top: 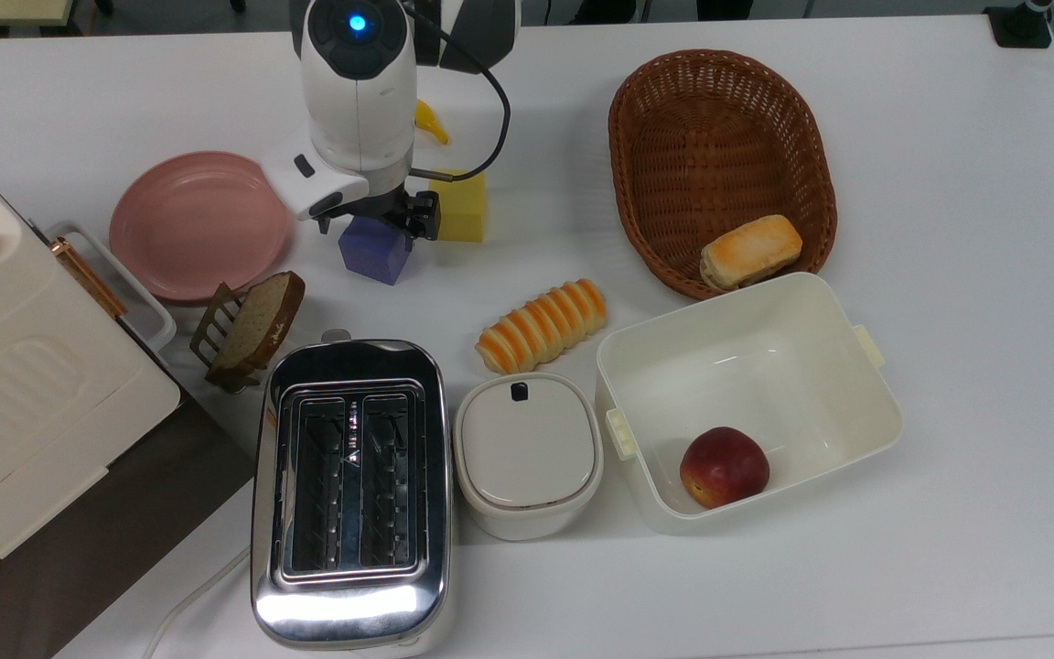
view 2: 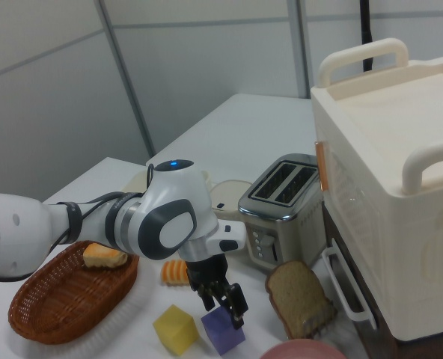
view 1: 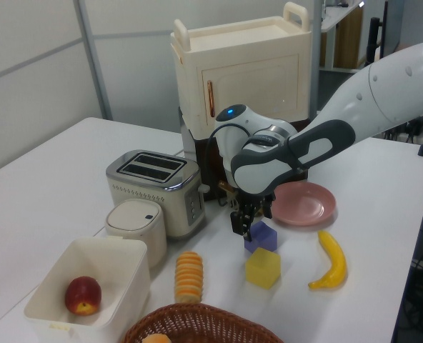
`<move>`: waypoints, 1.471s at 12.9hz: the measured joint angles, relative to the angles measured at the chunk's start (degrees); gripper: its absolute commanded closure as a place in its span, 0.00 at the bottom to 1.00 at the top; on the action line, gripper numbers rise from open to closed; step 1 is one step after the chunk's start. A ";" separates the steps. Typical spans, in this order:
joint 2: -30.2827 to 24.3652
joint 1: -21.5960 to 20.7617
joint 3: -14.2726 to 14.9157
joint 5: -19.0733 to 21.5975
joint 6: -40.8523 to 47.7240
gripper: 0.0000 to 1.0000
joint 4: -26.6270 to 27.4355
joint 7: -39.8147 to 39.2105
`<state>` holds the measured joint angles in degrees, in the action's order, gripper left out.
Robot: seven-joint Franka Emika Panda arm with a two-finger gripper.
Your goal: Put the purple cube on the table
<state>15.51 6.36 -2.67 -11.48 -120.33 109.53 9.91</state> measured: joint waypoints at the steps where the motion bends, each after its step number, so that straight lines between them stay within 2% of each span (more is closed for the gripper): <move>1: -0.16 0.01 0.00 0.00 0.00 0.00 -0.26 0.00; 4: -2.31 0.11 0.00 0.01 -0.04 0.00 -1.76 0.07; 6: -7.35 0.05 -0.06 0.03 1.55 0.00 -2.87 0.07; 8: -13.65 -1.21 -0.32 1.27 10.32 0.00 -6.31 0.07; 10: -16.60 -2.77 -0.39 5.35 18.20 0.00 -10.96 0.07; 12: -17.11 -3.13 -0.41 8.95 20.18 0.00 -12.85 0.24; 14: -16.80 -3.38 -0.42 8.97 20.40 0.00 -13.07 -0.13; 16: -16.48 -3.38 0.00 8.78 21.13 0.00 -13.44 -3.75; 19: -16.51 -3.11 2.24 10.14 25.19 0.00 -16.62 -7.61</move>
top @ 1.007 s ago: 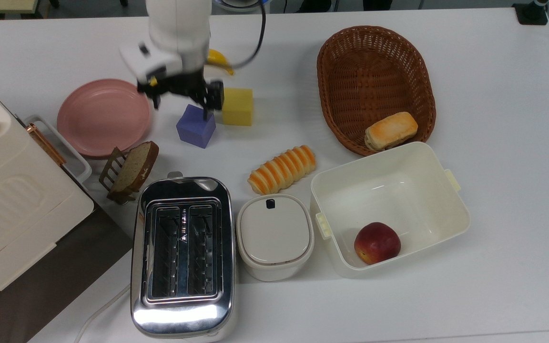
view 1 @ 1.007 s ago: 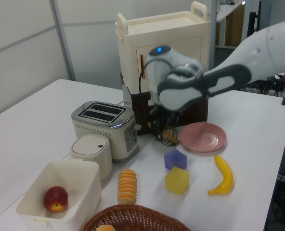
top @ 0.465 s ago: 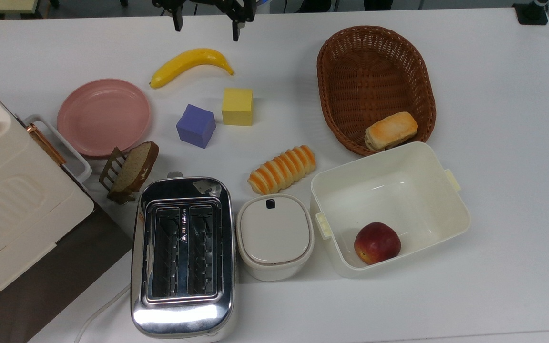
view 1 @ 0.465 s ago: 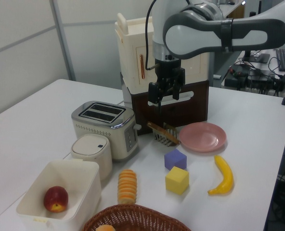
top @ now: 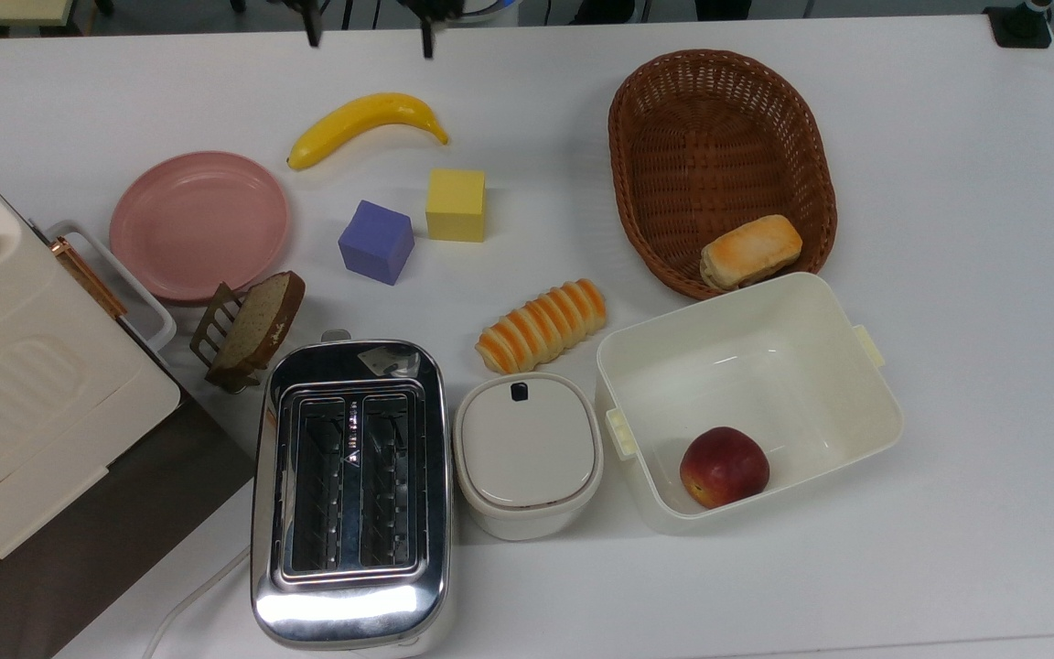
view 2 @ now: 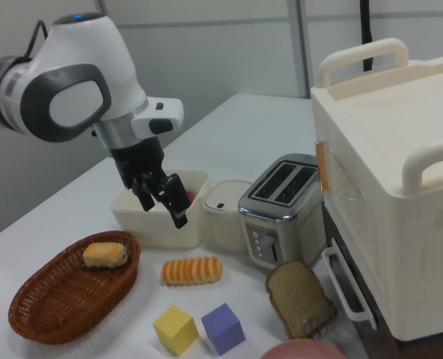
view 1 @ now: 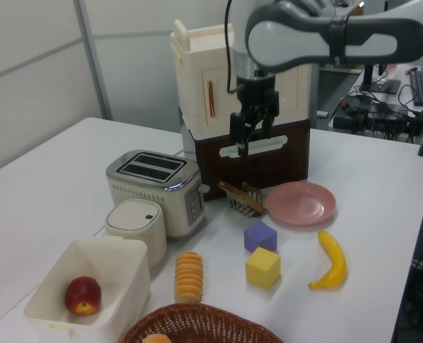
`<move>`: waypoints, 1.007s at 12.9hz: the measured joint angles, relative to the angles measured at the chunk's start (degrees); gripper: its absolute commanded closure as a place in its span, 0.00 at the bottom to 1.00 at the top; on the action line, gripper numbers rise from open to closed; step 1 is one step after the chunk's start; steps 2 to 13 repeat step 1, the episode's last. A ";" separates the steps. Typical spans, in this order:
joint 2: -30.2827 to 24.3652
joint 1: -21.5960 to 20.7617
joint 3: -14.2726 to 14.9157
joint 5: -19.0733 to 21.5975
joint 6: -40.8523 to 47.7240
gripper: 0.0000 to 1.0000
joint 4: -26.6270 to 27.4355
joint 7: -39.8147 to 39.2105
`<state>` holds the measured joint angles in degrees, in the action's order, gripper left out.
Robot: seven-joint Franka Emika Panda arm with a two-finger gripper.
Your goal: Put the purple cube on the table
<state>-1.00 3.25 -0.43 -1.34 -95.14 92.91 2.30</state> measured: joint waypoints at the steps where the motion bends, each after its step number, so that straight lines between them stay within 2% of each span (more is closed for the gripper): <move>1: -0.01 0.17 0.44 0.87 1.12 0.00 -0.90 -0.59; 13: -0.01 0.17 0.44 0.87 1.12 0.00 -0.90 -0.59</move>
